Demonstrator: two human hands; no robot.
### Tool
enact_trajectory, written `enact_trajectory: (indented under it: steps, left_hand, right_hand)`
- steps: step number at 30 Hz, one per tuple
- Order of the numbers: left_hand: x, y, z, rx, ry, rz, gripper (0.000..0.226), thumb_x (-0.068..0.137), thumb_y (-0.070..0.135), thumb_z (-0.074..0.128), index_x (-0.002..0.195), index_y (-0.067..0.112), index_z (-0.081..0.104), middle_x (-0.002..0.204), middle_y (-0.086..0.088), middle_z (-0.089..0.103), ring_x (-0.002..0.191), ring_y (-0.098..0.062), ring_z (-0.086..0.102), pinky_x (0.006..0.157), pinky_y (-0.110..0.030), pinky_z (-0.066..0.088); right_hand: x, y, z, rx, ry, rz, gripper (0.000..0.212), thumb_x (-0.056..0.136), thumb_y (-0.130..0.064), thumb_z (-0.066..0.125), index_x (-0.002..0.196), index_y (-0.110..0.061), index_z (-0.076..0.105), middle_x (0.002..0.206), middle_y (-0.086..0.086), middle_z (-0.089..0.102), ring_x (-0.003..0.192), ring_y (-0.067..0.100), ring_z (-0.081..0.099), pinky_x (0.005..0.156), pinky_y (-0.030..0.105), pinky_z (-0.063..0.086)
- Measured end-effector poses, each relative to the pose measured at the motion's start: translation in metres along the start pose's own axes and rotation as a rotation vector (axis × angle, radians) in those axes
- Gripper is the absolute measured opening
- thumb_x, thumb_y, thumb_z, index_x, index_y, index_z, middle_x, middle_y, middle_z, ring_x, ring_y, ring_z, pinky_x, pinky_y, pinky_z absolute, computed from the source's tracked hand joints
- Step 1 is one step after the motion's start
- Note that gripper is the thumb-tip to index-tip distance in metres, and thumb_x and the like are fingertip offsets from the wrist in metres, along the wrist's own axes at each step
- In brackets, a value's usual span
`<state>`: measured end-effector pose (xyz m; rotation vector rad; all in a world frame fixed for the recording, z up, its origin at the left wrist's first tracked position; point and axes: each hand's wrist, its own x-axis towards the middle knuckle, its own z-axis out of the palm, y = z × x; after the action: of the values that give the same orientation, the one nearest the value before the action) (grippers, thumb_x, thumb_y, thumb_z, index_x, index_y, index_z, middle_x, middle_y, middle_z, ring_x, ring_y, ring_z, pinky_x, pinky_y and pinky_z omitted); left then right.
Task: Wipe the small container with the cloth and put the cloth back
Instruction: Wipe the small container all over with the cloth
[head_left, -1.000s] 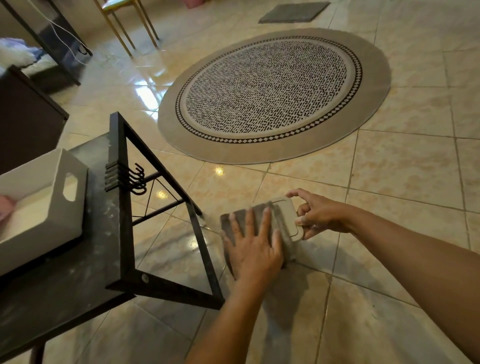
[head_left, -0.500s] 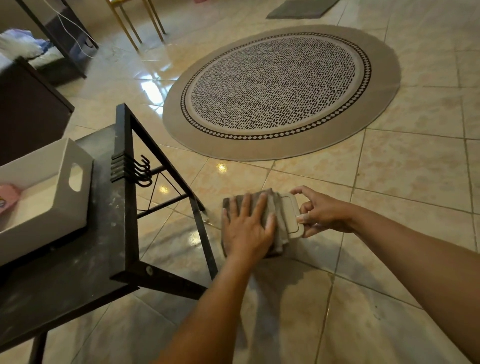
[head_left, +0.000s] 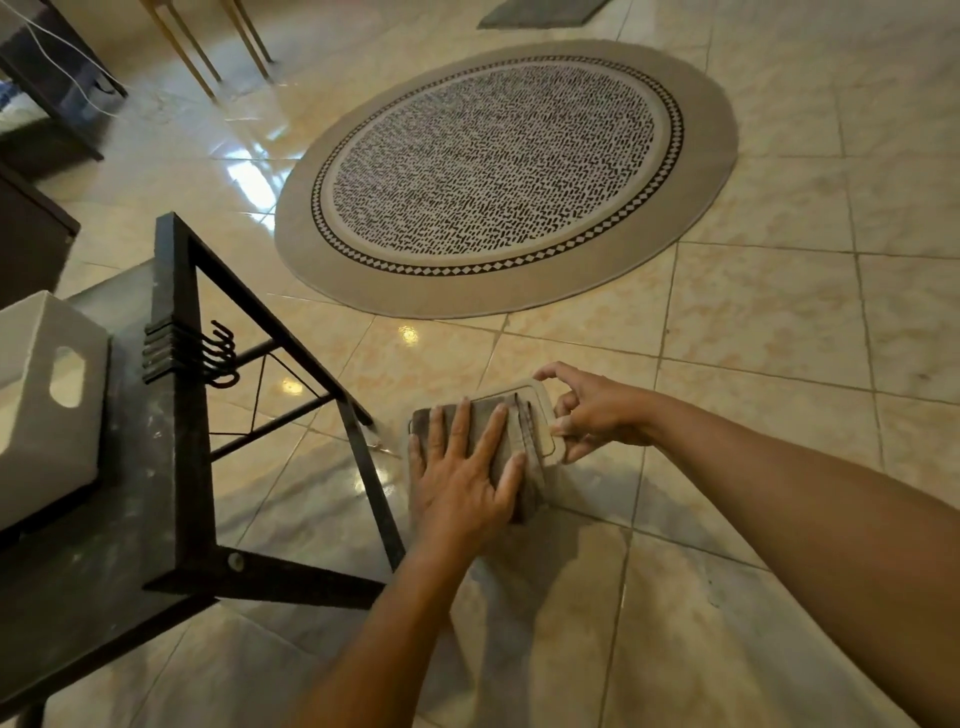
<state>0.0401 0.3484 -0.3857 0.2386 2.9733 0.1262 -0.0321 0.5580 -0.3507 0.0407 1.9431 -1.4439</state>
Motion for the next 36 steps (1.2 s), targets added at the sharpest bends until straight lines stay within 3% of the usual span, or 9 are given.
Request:
enact_trajectory:
  steps: [3, 9, 14, 19, 23, 26, 30, 34, 36]
  left_hand:
    - [-0.008, -0.002, -0.005, 0.002, -0.005, -0.077, 0.066, 0.097, 0.070, 0.008, 0.152, 0.049, -0.021, 0.163, 0.003, -0.029, 0.147, -0.025, -0.033, 0.120, -0.049, -0.019]
    - [0.005, 0.034, 0.000, -0.045, -0.007, 0.085, 0.062, 0.100, 0.065, 0.010, 0.153, 0.049, -0.018, 0.163, 0.003, -0.028, 0.148, -0.026, -0.032, 0.120, -0.050, -0.018]
    - [0.008, -0.008, -0.013, -0.051, -0.033, -0.135, 0.059, 0.102, 0.059, 0.010, 0.154, 0.047, -0.015, 0.164, 0.004, -0.025, 0.148, -0.024, -0.029, 0.120, -0.049, -0.018]
    - [0.021, 0.018, -0.007, -0.053, -0.047, 0.221, 0.059, 0.103, 0.057, 0.014, 0.152, 0.051, -0.017, 0.165, 0.006, -0.023, 0.148, -0.024, -0.030, 0.122, -0.052, -0.012]
    - [0.039, 0.014, -0.009, -0.050, -0.014, 0.119, 0.056, 0.103, 0.053, 0.015, 0.153, 0.051, -0.012, 0.166, 0.007, -0.018, 0.150, -0.024, -0.026, 0.123, -0.050, -0.012]
    - [0.038, 0.011, -0.008, -0.010, -0.016, 0.299, 0.058, 0.101, 0.057, 0.010, 0.155, 0.049, -0.007, 0.166, 0.008, -0.016, 0.151, -0.022, -0.025, 0.123, -0.050, -0.011]
    - [0.046, 0.003, -0.010, -0.022, 0.005, 0.205, 0.057, 0.101, 0.056, 0.010, 0.156, 0.049, -0.006, 0.167, 0.007, -0.012, 0.152, -0.022, -0.020, 0.124, -0.048, -0.009]
    - [0.041, 0.001, -0.008, 0.042, -0.025, 0.382, 0.059, 0.099, 0.061, 0.006, 0.155, 0.049, -0.008, 0.166, 0.007, -0.017, 0.151, -0.021, -0.025, 0.122, -0.047, -0.014]
    - [0.044, -0.006, -0.009, 0.019, -0.008, 0.262, 0.059, 0.100, 0.061, 0.009, 0.155, 0.049, -0.009, 0.166, 0.006, -0.018, 0.152, -0.023, -0.023, 0.123, -0.047, -0.012]
  right_hand:
    - [0.003, 0.000, 0.000, 0.002, 0.001, 0.002, 0.069, 0.092, 0.012, 0.053, 0.143, -0.028, 0.032, 0.083, 0.011, 0.053, 0.065, 0.019, 0.064, 0.068, 0.041, 0.063]
    - [-0.001, -0.001, 0.001, 0.025, -0.013, -0.005, 0.075, 0.087, 0.017, 0.053, 0.144, -0.028, 0.031, 0.111, 0.025, 0.061, 0.085, 0.030, 0.069, 0.068, 0.043, 0.063]
    - [0.005, 0.003, -0.002, 0.016, 0.000, -0.013, 0.068, 0.092, 0.012, 0.054, 0.145, -0.026, 0.032, 0.081, 0.011, 0.052, 0.063, 0.019, 0.065, 0.067, 0.040, 0.063]
    - [0.002, 0.001, -0.002, 0.043, -0.035, -0.013, 0.074, 0.089, 0.016, 0.053, 0.145, -0.027, 0.031, 0.102, 0.019, 0.061, 0.083, 0.032, 0.069, 0.075, 0.047, 0.062]
    - [0.004, 0.003, -0.003, 0.069, -0.031, -0.021, 0.075, 0.091, 0.015, 0.053, 0.148, -0.027, 0.029, 0.093, 0.016, 0.060, 0.076, 0.026, 0.069, 0.072, 0.044, 0.063]
    - [0.005, 0.004, -0.005, 0.094, -0.044, -0.020, 0.076, 0.089, 0.018, 0.053, 0.147, -0.026, 0.033, 0.104, 0.021, 0.063, 0.082, 0.030, 0.072, 0.068, 0.041, 0.064]
    - [0.005, 0.005, -0.005, 0.083, -0.039, -0.029, 0.071, 0.091, 0.016, 0.053, 0.145, -0.026, 0.033, 0.089, 0.016, 0.060, 0.072, 0.025, 0.069, 0.067, 0.041, 0.064]
    - [0.004, 0.005, -0.005, 0.096, -0.063, -0.023, 0.071, 0.088, 0.017, 0.055, 0.140, -0.027, 0.037, 0.099, 0.021, 0.063, 0.078, 0.029, 0.071, 0.070, 0.044, 0.063]
    - [0.005, 0.004, -0.004, 0.075, -0.048, -0.030, 0.069, 0.089, 0.015, 0.055, 0.141, -0.026, 0.035, 0.088, 0.017, 0.061, 0.071, 0.025, 0.069, 0.067, 0.040, 0.063]
